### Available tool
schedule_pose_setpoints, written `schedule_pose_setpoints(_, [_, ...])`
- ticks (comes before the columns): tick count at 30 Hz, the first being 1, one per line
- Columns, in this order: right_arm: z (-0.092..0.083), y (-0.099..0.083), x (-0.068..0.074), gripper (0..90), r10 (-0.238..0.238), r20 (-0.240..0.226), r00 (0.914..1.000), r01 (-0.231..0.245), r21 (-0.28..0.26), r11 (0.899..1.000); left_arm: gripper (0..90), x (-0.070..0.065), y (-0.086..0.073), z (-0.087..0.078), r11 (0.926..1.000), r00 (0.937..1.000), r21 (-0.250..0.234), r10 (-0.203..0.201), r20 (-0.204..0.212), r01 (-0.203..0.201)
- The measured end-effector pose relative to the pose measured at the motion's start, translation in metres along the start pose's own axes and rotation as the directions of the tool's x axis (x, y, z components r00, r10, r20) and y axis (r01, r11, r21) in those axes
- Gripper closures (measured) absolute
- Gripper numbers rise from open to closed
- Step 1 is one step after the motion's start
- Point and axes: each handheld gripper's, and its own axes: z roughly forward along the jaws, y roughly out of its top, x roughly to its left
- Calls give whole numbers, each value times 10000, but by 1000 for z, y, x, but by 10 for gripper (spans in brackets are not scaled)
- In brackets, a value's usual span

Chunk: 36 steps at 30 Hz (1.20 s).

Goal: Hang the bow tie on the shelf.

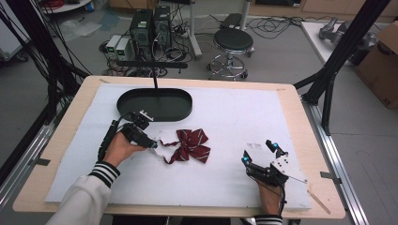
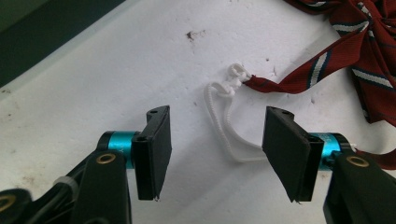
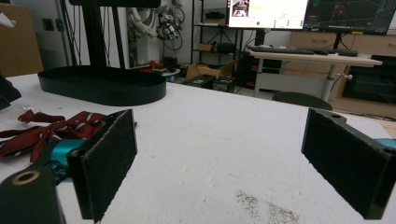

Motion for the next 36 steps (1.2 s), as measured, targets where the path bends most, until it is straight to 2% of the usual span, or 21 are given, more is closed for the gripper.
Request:
schedule_pose_setpoints(3, [0,0,0,94,-8,-10,10000,8,8,10000,453,-1,1,0,10000,10000,-73,-6,84,6])
schedule_pose_setpoints(11, [0,0,0,94,-22,-5,10000,22,1,10000,504,-4,3,4,10000,9999,92,-29,106,28])
schedule_pose_setpoints(14, [0,0,0,94,4,-11,10000,-4,10,10000,550,-4,3,6,9997,9999,218,-80,136,77])
schedule_pose_setpoints(16, [0,0,0,94,20,1,10000,-20,13,10000,627,-4,3,6,9997,9998,228,-50,191,46])
schedule_pose_setpoints(18, [0,0,0,94,7,0,10000,-7,9,10000,649,-4,3,6,9997,9997,264,-19,256,12])
schedule_pose_setpoints(29, [0,0,0,94,-1,-1,10000,1,9,10000,705,-4,5,12,9992,10000,401,-8,94,4])
schedule_pose_setpoints(36, [0,0,0,94,5,-3,10000,-5,12,10000,825,-6,5,13,9991,9998,381,190,-62,-188])
